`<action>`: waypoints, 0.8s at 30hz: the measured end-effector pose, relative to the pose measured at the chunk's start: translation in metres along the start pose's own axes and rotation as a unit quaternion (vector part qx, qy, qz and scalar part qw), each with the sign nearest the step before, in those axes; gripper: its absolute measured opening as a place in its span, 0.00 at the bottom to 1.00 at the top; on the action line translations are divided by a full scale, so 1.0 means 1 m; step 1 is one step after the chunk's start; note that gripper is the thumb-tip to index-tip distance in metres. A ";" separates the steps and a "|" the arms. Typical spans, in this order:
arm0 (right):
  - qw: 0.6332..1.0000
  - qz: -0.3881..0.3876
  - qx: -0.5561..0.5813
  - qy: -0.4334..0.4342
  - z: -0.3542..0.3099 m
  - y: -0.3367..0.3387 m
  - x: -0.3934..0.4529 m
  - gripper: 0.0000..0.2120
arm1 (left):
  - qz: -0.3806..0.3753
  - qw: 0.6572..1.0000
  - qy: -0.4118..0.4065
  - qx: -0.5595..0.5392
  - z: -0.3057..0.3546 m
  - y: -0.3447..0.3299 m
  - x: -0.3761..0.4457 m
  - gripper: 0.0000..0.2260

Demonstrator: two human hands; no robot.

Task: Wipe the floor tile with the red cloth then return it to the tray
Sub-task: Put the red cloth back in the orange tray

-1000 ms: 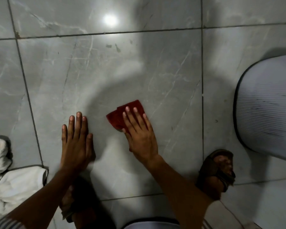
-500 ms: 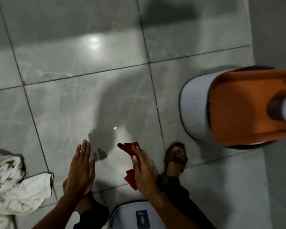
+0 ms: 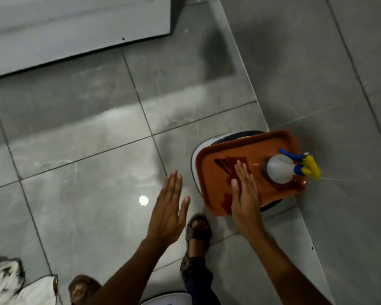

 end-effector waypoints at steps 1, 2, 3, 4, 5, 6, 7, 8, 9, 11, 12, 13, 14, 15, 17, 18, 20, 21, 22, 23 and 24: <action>1.000 -0.007 -0.026 0.004 0.009 0.003 0.014 0.25 | -0.006 1.000 -0.005 -0.003 0.015 -0.008 0.010 0.31; 0.998 -0.020 -0.053 0.009 0.018 0.002 0.028 0.26 | -0.010 1.000 -0.007 -0.005 0.026 -0.017 0.020 0.31; 0.996 -0.036 -0.080 0.016 0.028 0.000 0.040 0.26 | -0.014 1.000 -0.008 -0.006 0.035 -0.026 0.029 0.31; 0.992 -0.056 -0.113 0.032 0.035 -0.005 0.050 0.27 | -0.016 1.000 -0.014 -0.004 0.042 -0.033 0.037 0.31; 0.983 -0.074 -0.156 0.058 0.044 -0.011 0.058 0.29 | -0.019 1.000 -0.024 0.005 0.047 -0.040 0.045 0.31; 0.970 -0.088 -0.208 0.086 0.052 -0.018 0.063 0.30 | -0.026 0.999 -0.036 0.019 0.051 -0.047 0.053 0.31; 0.955 -0.092 -0.257 0.112 0.061 -0.025 0.066 0.31 | -0.033 0.998 -0.048 0.037 0.052 -0.054 0.060 0.31; 0.943 -0.088 -0.295 0.129 0.068 -0.032 0.068 0.31 | -0.038 0.996 -0.056 0.054 0.052 -0.059 0.065 0.31; 0.937 -0.074 -0.315 0.135 0.072 -0.039 0.069 0.32 | -0.041 0.995 -0.063 0.073 0.050 -0.063 0.068 0.31; 0.940 -0.056 -0.312 0.129 0.080 -0.047 0.068 0.33 | -0.047 0.991 -0.068 0.107 0.048 -0.070 0.072 0.32; 0.941 -0.046 -0.309 0.131 0.083 -0.049 0.068 0.34 | -0.048 0.989 -0.069 0.124 0.047 -0.071 0.072 0.32; 0.940 -0.038 -0.309 0.138 0.085 -0.050 0.069 0.34 | -0.048 0.987 -0.070 0.138 0.046 -0.072 0.072 0.33; 0.939 -0.039 -0.312 0.139 0.087 -0.049 0.070 0.35 | -0.055 0.985 -0.071 0.146 0.045 -0.073 0.072 0.33; 0.936 -0.041 -0.321 0.142 0.087 -0.049 0.070 0.35 | -0.065 0.983 -0.076 0.154 0.045 -0.072 0.073 0.33; 0.927 -0.062 -0.342 0.142 0.084 -0.047 0.069 0.37 | -0.093 0.979 -0.083 0.161 0.045 -0.067 0.073 0.34; 0.925 -0.076 -0.347 0.137 0.079 -0.045 0.068 0.38 | -0.102 0.978 -0.084 0.163 0.046 -0.063 0.072 0.34; 0.926 -0.090 -0.344 0.131 0.066 -0.034 0.066 0.38 | -0.100 0.982 -0.078 0.143 0.050 -0.047 0.070 0.34; 0.927 -0.090 -0.338 0.137 0.057 -0.025 0.063 0.37 | -0.092 0.984 -0.074 0.130 0.052 -0.034 0.066 0.34; 0.928 -0.081 -0.333 0.145 0.043 -0.015 0.058 0.36 | -0.077 0.987 -0.071 0.124 0.054 -0.018 0.061 0.33; 0.933 -0.071 -0.316 0.155 0.027 -0.003 0.052 0.34 | -0.061 0.988 -0.069 0.121 0.057 0.000 0.055 0.33; 0.941 -0.055 -0.293 0.159 0.013 0.007 0.046 0.32 | -0.046 0.991 -0.061 0.112 0.058 0.017 0.050 0.33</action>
Point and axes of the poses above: each hand's wrist, its own x-axis towards the middle knuckle, its own y-axis out of the back of the hand, z = x × y, the point moved 2 cm from there along x, towards the middle knuckle, and after that the axes turned 5 degrees about x, right-handed, at the moved point
